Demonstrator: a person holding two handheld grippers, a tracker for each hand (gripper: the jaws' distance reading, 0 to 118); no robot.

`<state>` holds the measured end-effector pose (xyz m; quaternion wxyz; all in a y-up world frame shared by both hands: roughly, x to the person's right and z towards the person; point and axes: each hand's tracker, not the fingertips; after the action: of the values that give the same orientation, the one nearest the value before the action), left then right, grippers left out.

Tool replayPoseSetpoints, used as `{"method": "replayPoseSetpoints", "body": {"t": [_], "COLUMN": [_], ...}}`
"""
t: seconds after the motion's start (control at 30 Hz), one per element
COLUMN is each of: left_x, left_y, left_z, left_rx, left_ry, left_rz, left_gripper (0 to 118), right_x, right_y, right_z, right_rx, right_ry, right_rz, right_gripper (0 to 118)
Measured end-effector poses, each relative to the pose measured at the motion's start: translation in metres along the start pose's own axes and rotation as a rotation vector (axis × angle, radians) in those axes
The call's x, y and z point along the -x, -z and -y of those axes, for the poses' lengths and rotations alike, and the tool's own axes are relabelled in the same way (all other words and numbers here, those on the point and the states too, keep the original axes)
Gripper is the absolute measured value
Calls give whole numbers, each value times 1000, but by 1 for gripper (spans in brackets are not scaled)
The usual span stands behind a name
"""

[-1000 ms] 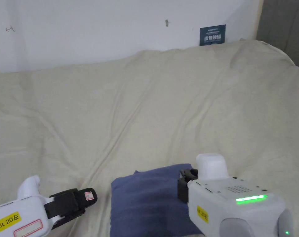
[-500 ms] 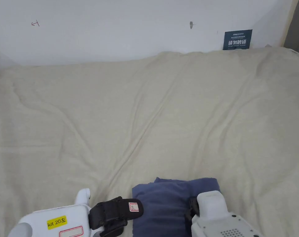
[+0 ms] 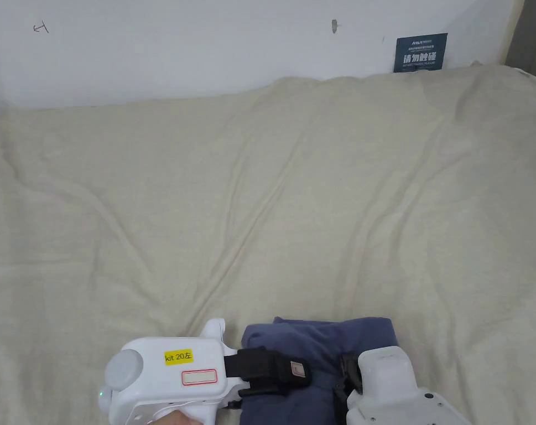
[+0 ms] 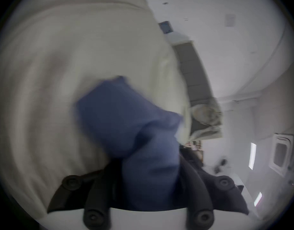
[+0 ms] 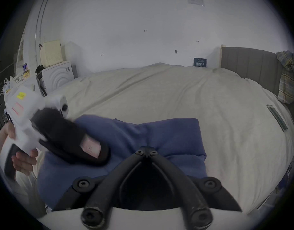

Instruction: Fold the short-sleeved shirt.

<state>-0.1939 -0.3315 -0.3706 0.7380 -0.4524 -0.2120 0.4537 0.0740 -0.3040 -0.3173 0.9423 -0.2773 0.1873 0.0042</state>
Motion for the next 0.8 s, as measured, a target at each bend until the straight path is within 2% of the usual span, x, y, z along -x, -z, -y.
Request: {"method": "replayPoseSetpoints", "body": {"t": [0.03, 0.07, 0.1, 0.27, 0.4, 0.57, 0.67, 0.8], "left_x": [11, 12, 13, 8, 15, 41, 58, 77], "left_y": [1, -4, -9, -27, -62, -134, -189, -255], "left_z": [2, 5, 6, 3, -8, -31, -48, -69], "left_rx": [48, 23, 1, 7, -19, -80, -129, -191], "left_ry": [-58, -89, -100, -25, 19, 43, 55, 96], "left_rz": [18, 171, 174, 104, 64, -39, -120, -275], "left_gripper": [25, 25, 25, 25, 25, 25, 25, 25], "right_x": [-1, -2, -3, 1, 18, 46, 72, 108], "right_y": [-2, -4, -6, -17, -22, -25, -29, -25], "right_z": [-3, -5, -5, -15, -26, -41, -57, -74], "right_rx": [3, 4, -8, -39, -95, -142, -225, -273], "right_ry": [13, 26, 34, 41, 23, 48, 52, -12], "right_rz": [12, 8, 3, 23, 86, 100, 91, 81], "right_gripper": [0, 0, 0, 0, 0, 0, 0, 0]}}
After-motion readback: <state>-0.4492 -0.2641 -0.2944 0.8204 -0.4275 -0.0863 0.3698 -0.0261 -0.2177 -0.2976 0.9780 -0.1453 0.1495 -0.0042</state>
